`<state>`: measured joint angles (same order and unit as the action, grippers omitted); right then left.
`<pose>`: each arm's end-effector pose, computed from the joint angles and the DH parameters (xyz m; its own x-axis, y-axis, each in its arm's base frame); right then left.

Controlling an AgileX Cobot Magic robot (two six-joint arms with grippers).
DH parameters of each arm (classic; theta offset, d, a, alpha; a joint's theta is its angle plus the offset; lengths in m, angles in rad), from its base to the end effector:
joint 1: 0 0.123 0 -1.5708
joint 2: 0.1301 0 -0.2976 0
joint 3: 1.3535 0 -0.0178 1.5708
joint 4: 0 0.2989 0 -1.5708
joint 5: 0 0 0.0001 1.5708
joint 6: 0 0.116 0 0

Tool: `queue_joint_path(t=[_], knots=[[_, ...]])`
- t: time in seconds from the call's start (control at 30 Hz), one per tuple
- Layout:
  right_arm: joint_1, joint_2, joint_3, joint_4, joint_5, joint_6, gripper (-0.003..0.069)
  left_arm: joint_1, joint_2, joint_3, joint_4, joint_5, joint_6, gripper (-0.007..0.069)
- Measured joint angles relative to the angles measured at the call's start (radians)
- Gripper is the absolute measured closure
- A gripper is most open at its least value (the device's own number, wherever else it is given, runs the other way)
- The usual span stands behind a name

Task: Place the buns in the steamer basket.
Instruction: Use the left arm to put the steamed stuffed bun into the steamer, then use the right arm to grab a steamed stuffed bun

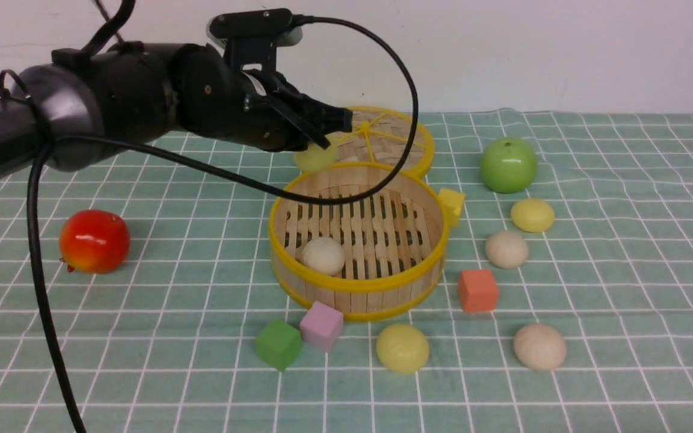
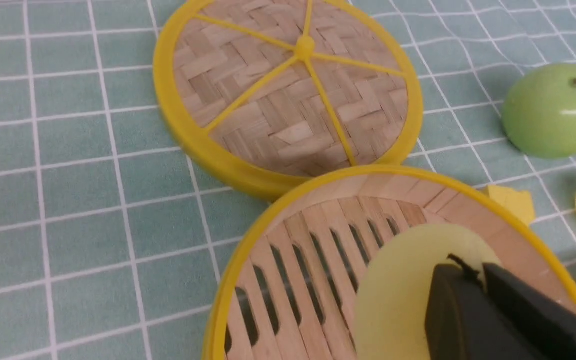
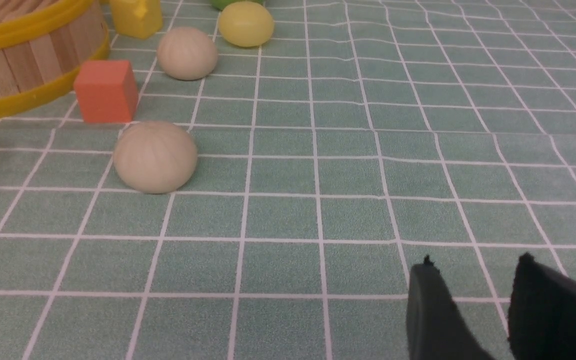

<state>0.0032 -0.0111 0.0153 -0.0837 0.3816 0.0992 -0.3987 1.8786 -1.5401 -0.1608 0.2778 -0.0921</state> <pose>0.1117 -0.0033 0.1668 -0.2924 0.0205 -0.9561 0.0329 0.9994 0.0114 0.4775 -0.2067 0.2772 -0.5518 -0.0324 -0.8334 0.2970 0.9261 -0.2327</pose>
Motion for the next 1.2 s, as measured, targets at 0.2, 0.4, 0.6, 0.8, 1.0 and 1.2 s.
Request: queue_joint_path(t=[0.2, 0.4, 0.6, 0.8, 1.0, 1.2], knots=[[0.0, 0.0, 0.0, 0.001, 0.0, 0.0, 0.0419, 0.0, 0.081, 0.0, 0.0, -0.032, 0.0, 0.063], [0.0, 0.0, 0.0, 0.001, 0.0, 0.0, 0.0419, 0.0, 0.18, 0.0, 0.0, -0.103, 0.0, 0.063], [0.0, 0.0, 0.0, 0.001, 0.0, 0.0, 0.0419, 0.0, 0.218, 0.0, -0.004, -0.132, 0.0, 0.0604], [0.0, 0.0, 0.0, 0.001, 0.0, 0.0, 0.0419, 0.0, 0.208, 0.0, -0.004, -0.101, 0.0, 0.0472], [0.0, 0.0, 0.0, 0.001, 0.0, 0.0, 0.0419, 0.0, 0.125, 0.0, -0.004, -0.034, 0.0, 0.0222], [0.0, 0.0, 0.0, 0.001, 0.0, 0.0, 0.0419, 0.0, -0.049, 0.0, 0.02, 0.144, 0.0, 0.0032]])
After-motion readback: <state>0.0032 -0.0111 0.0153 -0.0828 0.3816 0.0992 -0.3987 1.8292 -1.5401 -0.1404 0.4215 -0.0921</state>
